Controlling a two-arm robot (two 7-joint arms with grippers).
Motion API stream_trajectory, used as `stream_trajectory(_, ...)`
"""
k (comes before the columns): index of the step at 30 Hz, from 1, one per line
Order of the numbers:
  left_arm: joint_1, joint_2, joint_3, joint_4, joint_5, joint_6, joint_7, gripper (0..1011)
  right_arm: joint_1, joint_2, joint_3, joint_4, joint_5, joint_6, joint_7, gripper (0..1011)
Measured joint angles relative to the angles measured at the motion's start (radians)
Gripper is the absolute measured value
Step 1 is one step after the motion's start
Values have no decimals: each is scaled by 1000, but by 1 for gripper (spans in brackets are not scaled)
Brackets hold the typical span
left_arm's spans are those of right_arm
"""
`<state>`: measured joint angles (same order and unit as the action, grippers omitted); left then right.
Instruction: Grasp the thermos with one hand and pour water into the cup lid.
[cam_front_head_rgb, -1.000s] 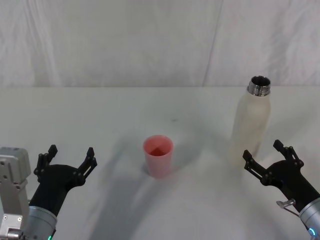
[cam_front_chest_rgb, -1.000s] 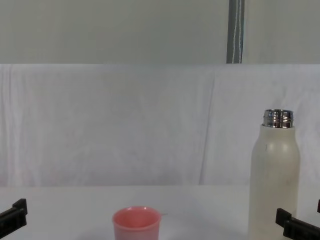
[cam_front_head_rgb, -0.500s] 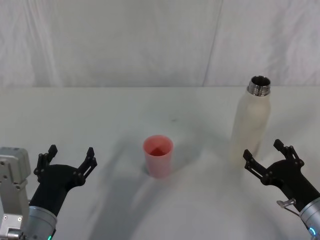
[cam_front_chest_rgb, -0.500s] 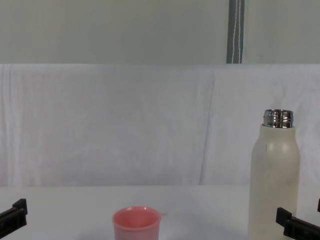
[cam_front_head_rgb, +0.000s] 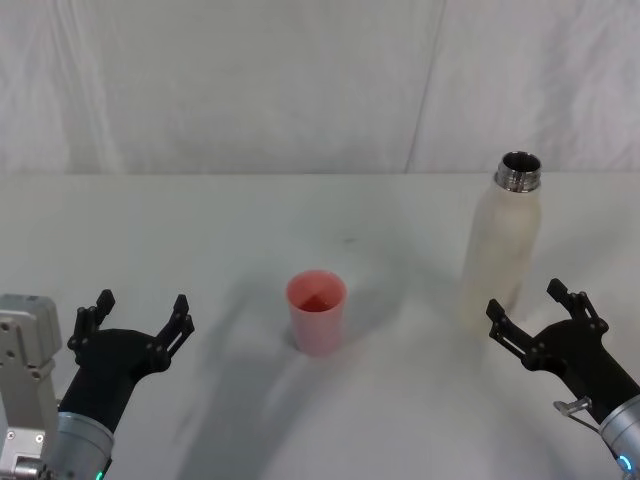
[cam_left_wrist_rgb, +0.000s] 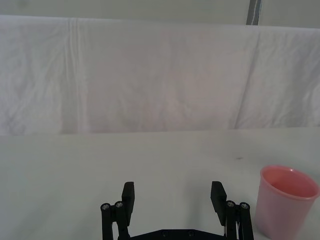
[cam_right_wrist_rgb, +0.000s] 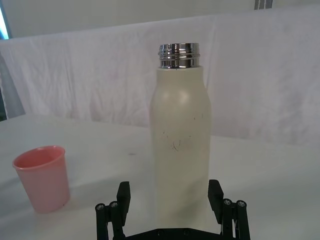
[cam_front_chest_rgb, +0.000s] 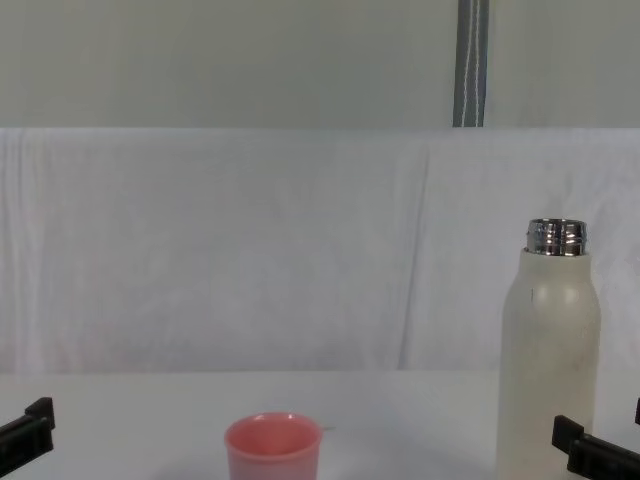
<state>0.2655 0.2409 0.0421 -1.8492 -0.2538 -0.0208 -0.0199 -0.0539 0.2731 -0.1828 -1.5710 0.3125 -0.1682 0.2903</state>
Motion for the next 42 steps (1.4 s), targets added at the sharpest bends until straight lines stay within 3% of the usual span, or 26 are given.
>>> stream_trajectory(42, 0, 0, 0, 0, 0, 0, 0, 1001, 0, 0, 0, 1, 0, 0, 0, 1003)
